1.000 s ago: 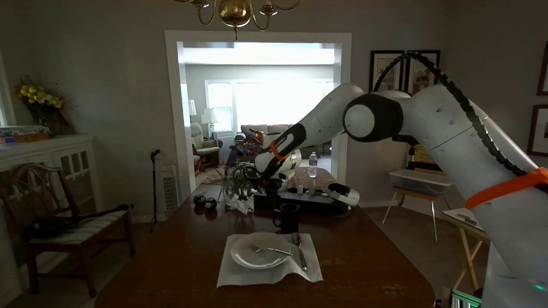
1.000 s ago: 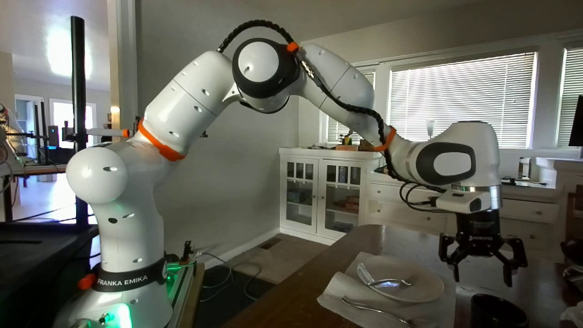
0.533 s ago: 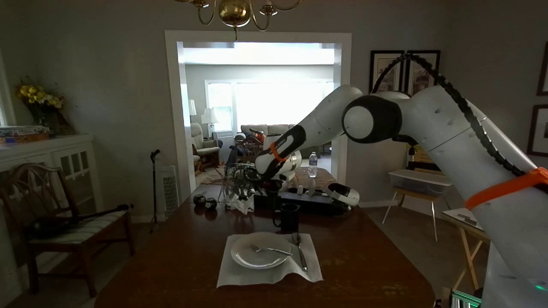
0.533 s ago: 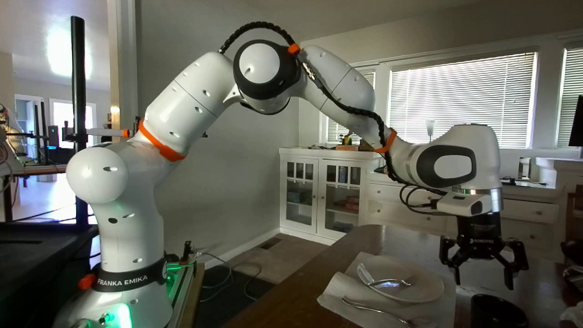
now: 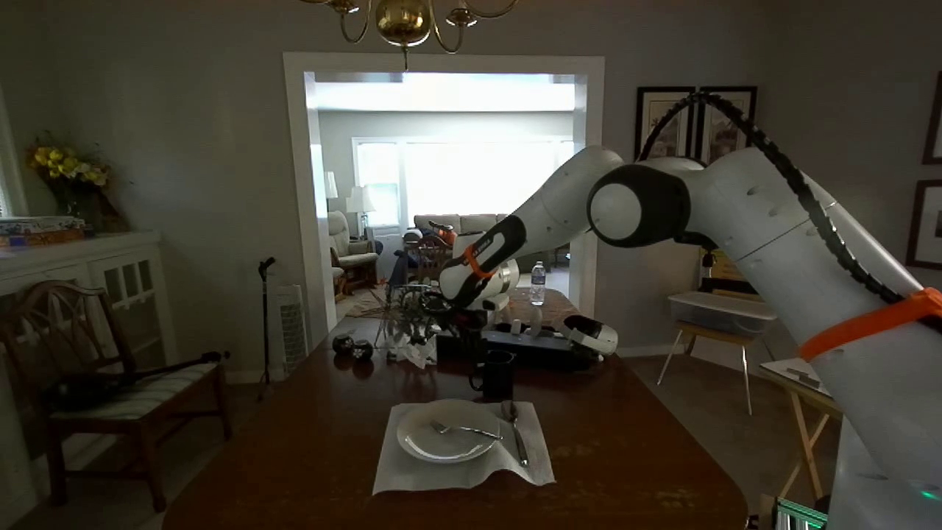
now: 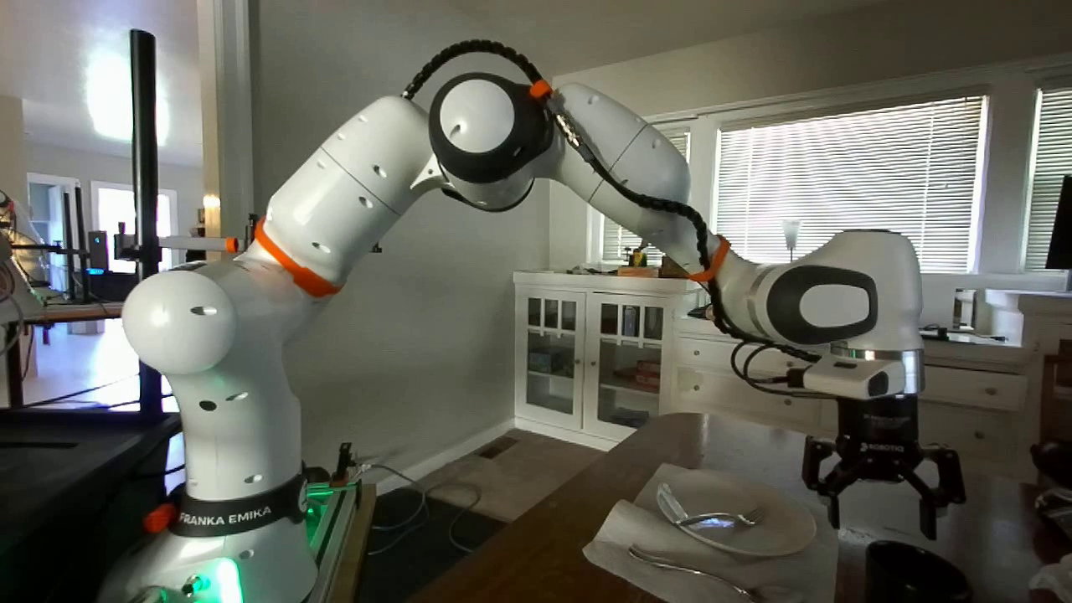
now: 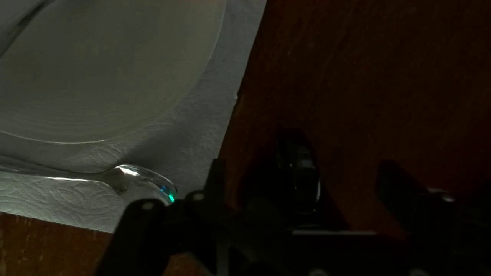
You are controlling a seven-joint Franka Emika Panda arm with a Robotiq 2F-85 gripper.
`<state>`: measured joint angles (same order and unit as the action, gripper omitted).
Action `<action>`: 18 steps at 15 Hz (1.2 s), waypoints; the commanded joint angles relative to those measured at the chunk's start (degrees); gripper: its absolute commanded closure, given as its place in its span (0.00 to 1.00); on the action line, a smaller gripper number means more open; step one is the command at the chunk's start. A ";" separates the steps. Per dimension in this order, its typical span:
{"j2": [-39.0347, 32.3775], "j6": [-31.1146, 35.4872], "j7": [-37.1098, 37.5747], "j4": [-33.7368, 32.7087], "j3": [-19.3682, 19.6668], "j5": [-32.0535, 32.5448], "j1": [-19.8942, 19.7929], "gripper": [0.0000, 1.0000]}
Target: Move the black mug to the left of the plate
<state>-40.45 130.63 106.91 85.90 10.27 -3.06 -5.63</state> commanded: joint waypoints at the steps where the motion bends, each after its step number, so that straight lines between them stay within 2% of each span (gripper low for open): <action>1: -1.47 0.24 0.29 -0.92 1.05 0.08 0.76 0.00; 6: -3.09 1.27 0.41 -1.31 1.08 -0.18 0.81 0.00; 7: -3.28 1.72 0.38 -1.37 0.97 -0.47 0.73 0.04; 8: -3.49 2.40 0.71 -1.41 1.27 -0.19 0.97 0.20; 9: -3.65 2.79 0.70 -1.54 1.29 -0.28 0.94 0.29; 10: -3.61 3.07 0.57 -1.53 1.37 -0.26 0.92 0.30; 12: -3.66 4.18 0.57 -1.45 1.56 -0.27 0.92 0.44; 15: -3.36 4.16 0.65 -1.31 1.92 -0.20 0.90 0.58; 17: -2.99 4.45 0.82 -1.01 2.40 0.17 1.12 0.62; 18: -2.81 4.60 0.96 -0.90 2.73 0.43 1.30 0.56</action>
<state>-43.07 133.89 106.91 85.10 11.77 -3.07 -5.27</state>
